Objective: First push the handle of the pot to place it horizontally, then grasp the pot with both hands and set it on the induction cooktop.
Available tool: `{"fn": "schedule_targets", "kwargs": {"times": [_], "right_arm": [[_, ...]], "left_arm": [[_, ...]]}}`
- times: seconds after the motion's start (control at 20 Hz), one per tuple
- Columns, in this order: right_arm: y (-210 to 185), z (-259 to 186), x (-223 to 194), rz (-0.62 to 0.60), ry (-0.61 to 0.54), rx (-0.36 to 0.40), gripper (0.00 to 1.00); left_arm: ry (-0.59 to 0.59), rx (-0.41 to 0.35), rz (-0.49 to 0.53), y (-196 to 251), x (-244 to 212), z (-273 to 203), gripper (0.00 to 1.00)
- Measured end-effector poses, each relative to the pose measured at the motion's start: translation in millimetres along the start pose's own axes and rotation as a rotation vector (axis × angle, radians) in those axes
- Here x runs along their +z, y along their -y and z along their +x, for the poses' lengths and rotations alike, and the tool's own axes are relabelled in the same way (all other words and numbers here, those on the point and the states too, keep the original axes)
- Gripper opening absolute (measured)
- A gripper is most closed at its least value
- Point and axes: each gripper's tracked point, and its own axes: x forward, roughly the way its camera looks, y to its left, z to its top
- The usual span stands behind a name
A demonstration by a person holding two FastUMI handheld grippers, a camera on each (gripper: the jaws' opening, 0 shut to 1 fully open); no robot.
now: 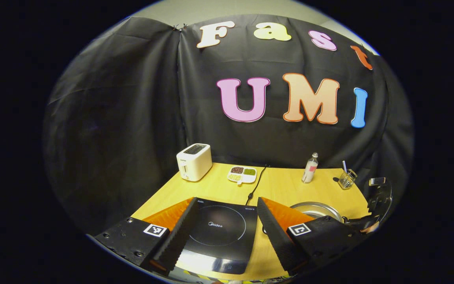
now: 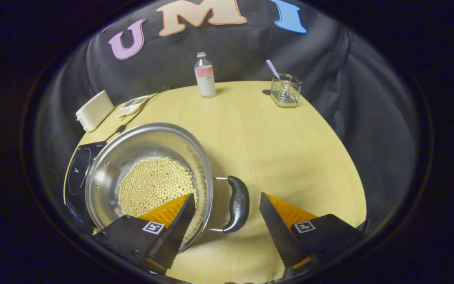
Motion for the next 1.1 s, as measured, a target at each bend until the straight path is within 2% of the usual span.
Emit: {"fn": "schedule_targets", "kwargs": {"times": [0.15,0.55,0.8,0.9,1.1], "right_arm": [[0.6,10.8,-6.0,-0.014,-0.035,-0.009,0.99],[4.9,17.1,-16.2,-0.017,-0.074,-0.030,0.99],[4.9,16.7,-17.6,-0.007,-0.078,-0.034,0.99],[5.2,16.7,-18.0,-0.001,-0.082,-0.033,1.00],[6.4,17.3,-18.6,0.007,-0.090,-0.030,1.00]], "left_arm": [[-0.061,-0.043,-0.012,10.3,-16.0,13.8,0.96],[-0.308,-0.260,-0.054,78.8,-89.3,73.0,0.96],[-0.473,-0.328,-0.075,108.5,-146.9,104.4,0.97],[-0.521,-0.348,-0.083,114.9,-161.3,116.9,1.00],[-0.589,-0.382,-0.102,130.4,-181.4,129.1,0.97]]}}
